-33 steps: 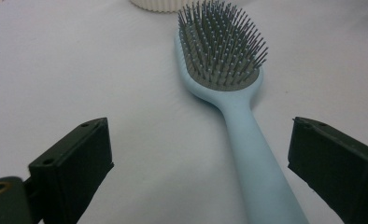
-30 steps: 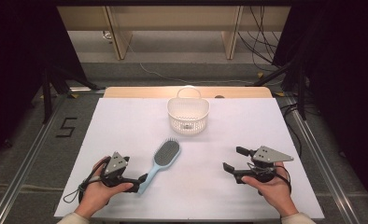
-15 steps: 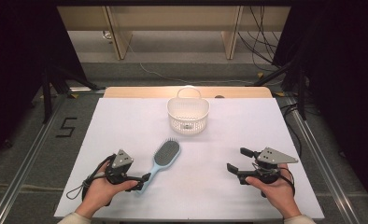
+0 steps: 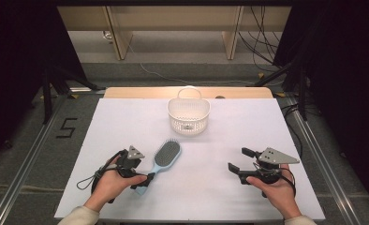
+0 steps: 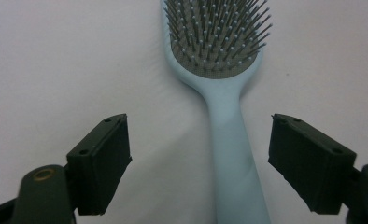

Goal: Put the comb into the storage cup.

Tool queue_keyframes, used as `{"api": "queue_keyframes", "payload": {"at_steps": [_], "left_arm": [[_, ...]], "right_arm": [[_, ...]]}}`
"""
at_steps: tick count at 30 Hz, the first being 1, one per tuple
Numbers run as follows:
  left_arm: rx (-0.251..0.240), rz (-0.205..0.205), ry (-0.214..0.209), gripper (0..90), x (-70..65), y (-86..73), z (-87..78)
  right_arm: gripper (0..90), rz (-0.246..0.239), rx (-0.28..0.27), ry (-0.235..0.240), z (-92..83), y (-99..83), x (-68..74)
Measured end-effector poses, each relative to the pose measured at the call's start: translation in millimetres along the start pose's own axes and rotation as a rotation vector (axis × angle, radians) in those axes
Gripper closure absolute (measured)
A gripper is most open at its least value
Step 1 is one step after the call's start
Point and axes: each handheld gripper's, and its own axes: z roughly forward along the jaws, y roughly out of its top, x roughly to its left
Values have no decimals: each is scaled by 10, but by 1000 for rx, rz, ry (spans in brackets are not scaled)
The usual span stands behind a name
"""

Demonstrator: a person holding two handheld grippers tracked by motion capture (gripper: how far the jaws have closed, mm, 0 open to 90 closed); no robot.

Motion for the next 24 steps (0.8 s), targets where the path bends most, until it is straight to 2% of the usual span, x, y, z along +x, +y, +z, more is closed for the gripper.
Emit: {"api": "queue_keyframes", "payload": {"at_steps": [1,2,3,5,10,11,12,14,16,19,24], "left_arm": [[22,7,24,217,-17,46,23],[22,7,24,219,-17,46,23],[51,3,26,223,-27,86,45],[67,-3,23,223,-31,101,56],[161,-4,22,243,-38,156,119],[161,-4,22,256,-38,156,119],[198,-4,20,265,-34,167,152],[213,-10,20,266,-32,174,171],[255,-27,8,271,-35,206,217],[269,-42,-10,272,-42,261,251],[297,-58,-4,279,-46,332,325]], "right_arm": [[180,1,0,-1,-1,1,-2],[181,-1,0,-1,-1,0,-4],[181,1,2,-1,-1,-1,-4],[181,2,2,-1,-1,-1,-5],[183,3,0,0,-1,2,-7],[183,3,0,0,-1,2,-7],[184,6,0,1,3,1,-7],[184,7,-1,2,4,1,-7],[184,7,-2,3,5,2,-7],[184,11,-3,2,1,5,-6],[184,14,-5,3,-2,5,-11]]}}
